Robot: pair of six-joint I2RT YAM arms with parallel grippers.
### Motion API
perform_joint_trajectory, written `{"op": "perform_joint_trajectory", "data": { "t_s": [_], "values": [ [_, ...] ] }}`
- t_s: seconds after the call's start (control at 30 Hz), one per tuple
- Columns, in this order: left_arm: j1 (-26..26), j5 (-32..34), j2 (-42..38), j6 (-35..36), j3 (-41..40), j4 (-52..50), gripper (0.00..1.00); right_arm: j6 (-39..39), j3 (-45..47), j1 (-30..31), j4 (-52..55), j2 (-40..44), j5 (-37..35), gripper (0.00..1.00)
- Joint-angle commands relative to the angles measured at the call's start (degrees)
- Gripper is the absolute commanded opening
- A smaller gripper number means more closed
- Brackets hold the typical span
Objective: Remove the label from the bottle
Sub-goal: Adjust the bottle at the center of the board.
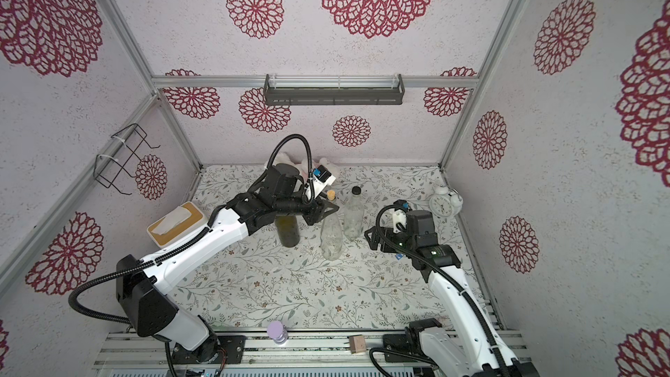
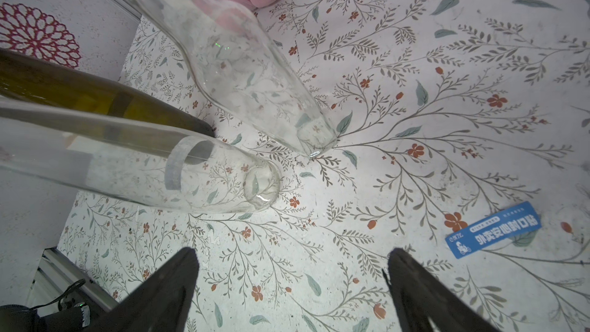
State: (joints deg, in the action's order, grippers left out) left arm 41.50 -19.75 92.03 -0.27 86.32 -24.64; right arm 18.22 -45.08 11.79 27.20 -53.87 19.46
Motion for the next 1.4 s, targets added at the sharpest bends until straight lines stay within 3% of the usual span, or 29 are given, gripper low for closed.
{"op": "perform_joint_trajectory", "data": {
  "t_s": [0.0, 0.1, 0.4, 0.6, 0.7, 1.0, 1.27, 1.37],
  "values": [
    [-0.27, 0.29, 0.88, -0.07, 1.37, 0.28, 0.34, 0.95, -1.08, -0.21, -0.73, 1.41, -1.07, 0.95],
    [0.06, 1.69, 0.63, -0.79, 1.56, 0.47, 0.28, 0.06, -2.15, -0.2, 0.67, 1.4, -1.59, 0.95],
    [2.52, 8.69, 0.52, -1.05, 2.08, 0.04, 0.22, -1.52, -3.95, -0.19, 1.19, 0.35, -1.98, 0.95],
    [5.09, 22.02, 0.34, -2.73, 3.52, -0.67, 0.1, -1.65, -4.52, -0.04, 0.63, -0.19, -1.46, 0.94],
    [7.74, 30.63, 0.59, -4.25, 5.08, -1.16, 0.09, -1.29, -4.28, 0.03, -0.31, 0.08, -0.78, 0.94],
    [12.61, 53.61, 2.72, -22.94, 11.45, -6.37, 0.05, -2.5, -4.36, 0.16, -1.01, -0.69, 1.15, 0.94],
    [17.15, 64.87, 6.0, -32.07, 14.29, -10.63, 0.07, -4.79, -5.41, 0.16, 0.52, -0.67, 2.28, 0.94],
    [18.06, 65.98, 7.0, -34.85, 14.43, -11.52, 0.09, -5.11, -5.46, 0.16, 0.65, -1.04, 2.84, 0.94]
  ]
}}
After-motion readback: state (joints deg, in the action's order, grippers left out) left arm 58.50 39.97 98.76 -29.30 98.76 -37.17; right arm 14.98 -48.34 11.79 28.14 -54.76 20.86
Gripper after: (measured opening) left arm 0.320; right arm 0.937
